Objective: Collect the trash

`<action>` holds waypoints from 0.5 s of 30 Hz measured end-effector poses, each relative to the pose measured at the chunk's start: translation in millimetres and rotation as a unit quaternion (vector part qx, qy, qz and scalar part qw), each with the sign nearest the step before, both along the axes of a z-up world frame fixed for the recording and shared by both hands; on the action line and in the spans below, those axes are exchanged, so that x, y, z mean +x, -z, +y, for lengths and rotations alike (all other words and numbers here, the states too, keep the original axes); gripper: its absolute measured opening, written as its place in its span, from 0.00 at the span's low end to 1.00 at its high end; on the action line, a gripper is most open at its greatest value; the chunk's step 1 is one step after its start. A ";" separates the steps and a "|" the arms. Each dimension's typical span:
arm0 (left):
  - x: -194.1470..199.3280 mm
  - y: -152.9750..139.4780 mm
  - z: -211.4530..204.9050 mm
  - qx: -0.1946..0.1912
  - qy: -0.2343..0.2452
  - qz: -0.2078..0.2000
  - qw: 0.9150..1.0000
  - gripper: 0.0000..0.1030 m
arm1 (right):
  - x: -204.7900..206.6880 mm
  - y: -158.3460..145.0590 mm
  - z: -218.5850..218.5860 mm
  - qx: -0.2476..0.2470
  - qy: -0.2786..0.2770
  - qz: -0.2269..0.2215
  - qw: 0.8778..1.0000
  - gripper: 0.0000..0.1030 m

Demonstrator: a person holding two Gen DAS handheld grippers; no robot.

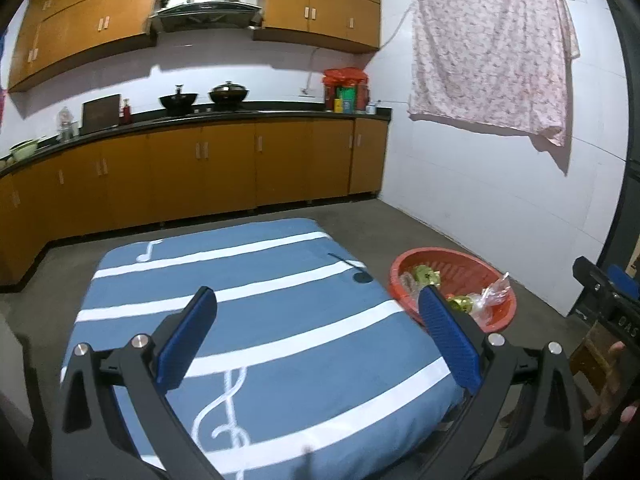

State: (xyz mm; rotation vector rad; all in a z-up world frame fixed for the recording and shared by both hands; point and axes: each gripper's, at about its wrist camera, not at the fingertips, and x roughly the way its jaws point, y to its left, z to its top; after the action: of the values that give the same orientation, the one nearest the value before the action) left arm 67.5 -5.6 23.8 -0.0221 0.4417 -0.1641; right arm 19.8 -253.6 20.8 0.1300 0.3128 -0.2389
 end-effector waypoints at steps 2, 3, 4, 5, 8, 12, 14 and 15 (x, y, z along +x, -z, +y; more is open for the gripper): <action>-9.3 2.2 7.5 0.006 -0.010 -0.004 1.000 0.96 | -5.2 2.5 9.9 -0.014 0.003 0.003 1.000 0.98; -14.4 2.5 8.9 0.011 -0.015 -0.008 1.000 0.96 | -7.3 3.8 14.5 -0.024 0.005 0.005 1.000 0.98; -18.5 3.3 10.7 0.015 -0.018 -0.011 1.000 0.96 | -9.4 4.8 17.9 -0.029 0.006 0.007 1.000 0.98; -22.9 3.7 11.9 0.020 -0.022 -0.015 0.999 0.96 | -11.7 6.1 21.6 -0.035 0.007 0.010 0.999 0.98; -34.1 5.9 16.3 0.029 -0.033 -0.020 0.999 0.96 | -18.5 8.4 27.9 -0.041 0.004 0.013 0.999 0.98; -44.0 10.8 23.6 0.027 -0.039 -0.014 0.999 0.96 | -25.8 9.4 34.8 -0.040 0.001 0.016 0.999 0.98; -48.8 12.5 26.7 0.024 -0.044 -0.011 0.999 0.96 | -30.2 9.8 38.5 -0.044 0.001 0.014 0.999 0.98; -51.0 13.0 27.9 0.022 -0.046 -0.010 0.999 0.96 | -33.0 9.9 40.5 -0.047 0.001 0.013 0.999 0.98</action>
State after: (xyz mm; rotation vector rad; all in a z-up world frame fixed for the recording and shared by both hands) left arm 16.4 22.3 10.8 0.0025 0.4237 -0.0645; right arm -13.2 -213.1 10.9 0.0334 0.3260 -0.2564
